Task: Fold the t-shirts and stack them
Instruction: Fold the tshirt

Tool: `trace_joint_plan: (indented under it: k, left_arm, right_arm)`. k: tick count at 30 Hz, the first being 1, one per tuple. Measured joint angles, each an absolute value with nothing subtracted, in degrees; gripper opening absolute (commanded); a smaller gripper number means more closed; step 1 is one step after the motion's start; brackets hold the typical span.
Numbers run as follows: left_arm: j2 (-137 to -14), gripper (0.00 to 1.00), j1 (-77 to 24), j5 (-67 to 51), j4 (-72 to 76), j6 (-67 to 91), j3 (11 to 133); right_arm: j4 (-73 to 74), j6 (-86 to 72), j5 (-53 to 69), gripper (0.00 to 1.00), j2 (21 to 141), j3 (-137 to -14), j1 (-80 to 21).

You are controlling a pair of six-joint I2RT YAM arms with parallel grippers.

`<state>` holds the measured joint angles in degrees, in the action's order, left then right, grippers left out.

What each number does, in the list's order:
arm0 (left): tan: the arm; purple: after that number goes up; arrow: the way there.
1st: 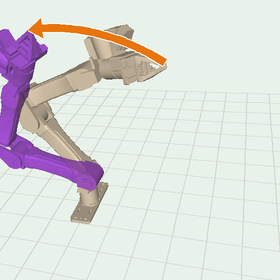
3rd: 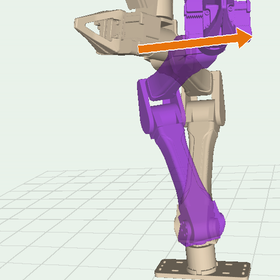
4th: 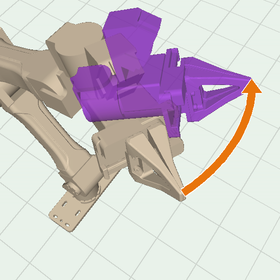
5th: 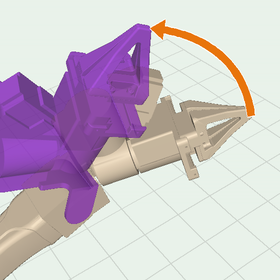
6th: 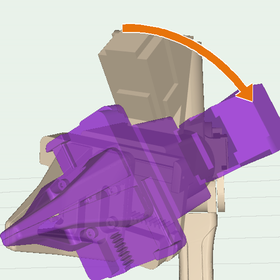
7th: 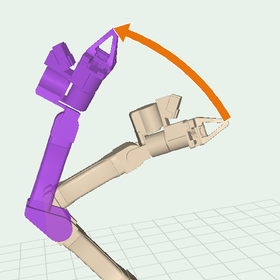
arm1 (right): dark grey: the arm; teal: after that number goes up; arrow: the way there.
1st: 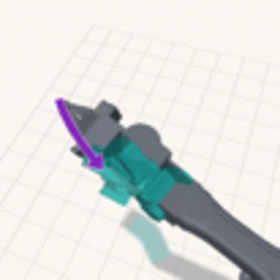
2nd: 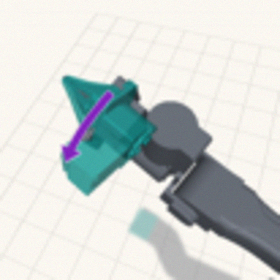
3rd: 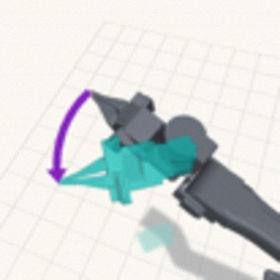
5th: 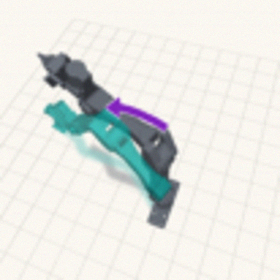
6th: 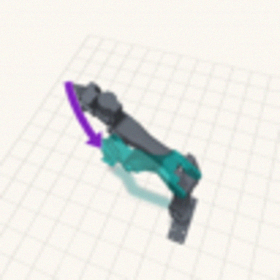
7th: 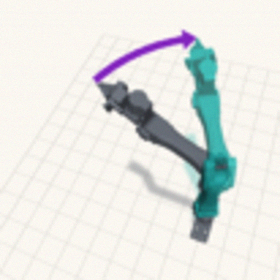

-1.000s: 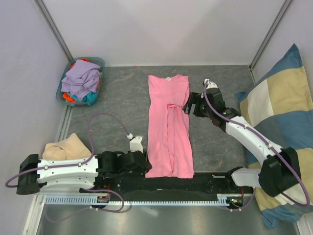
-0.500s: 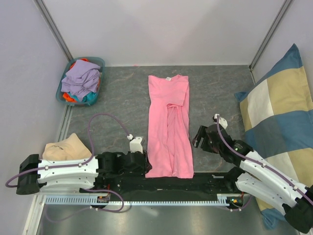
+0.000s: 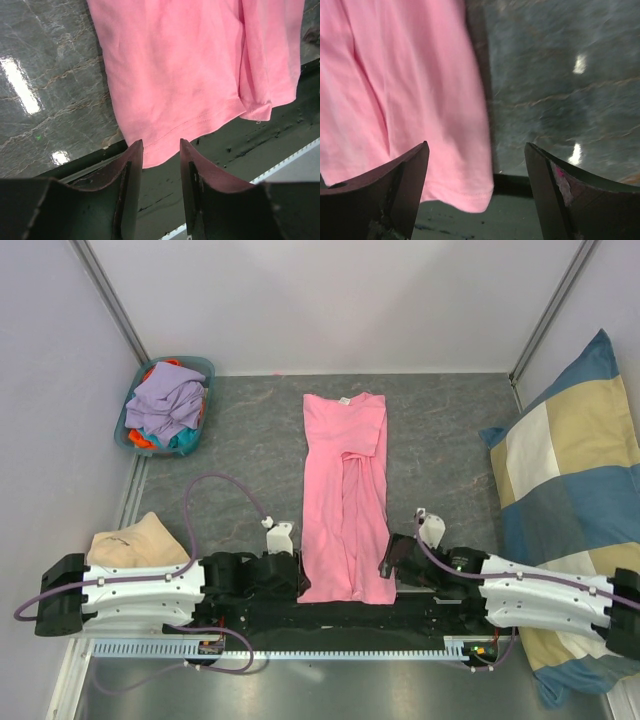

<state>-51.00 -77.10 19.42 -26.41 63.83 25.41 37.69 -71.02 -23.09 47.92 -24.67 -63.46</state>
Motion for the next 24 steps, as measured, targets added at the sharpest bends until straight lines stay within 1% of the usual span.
trace_joint_plan:
  k: [4,8,14,24]
  left_arm:
    - [-50.8,0.43,-77.3,19.4,-26.4,63.9,24.5]
    - [-50.0,0.43,-77.3,19.4,-26.4,63.9,23.7]
    - [-49.5,0.43,-77.4,19.3,-26.2,64.2,22.8]
    - [-50.9,0.43,-79.7,18.9,-25.8,65.7,22.3]
  right_arm:
    - [36.4,-79.2,-27.5,0.86,53.5,-24.6,-75.2]
    - [36.9,-86.0,-32.2,0.84,58.4,-25.8,-82.2]
    - [37.9,-92.6,-35.9,0.77,61.3,-26.6,-85.3]
    - [42.1,-100.9,-36.5,0.77,60.9,-27.5,-89.7]
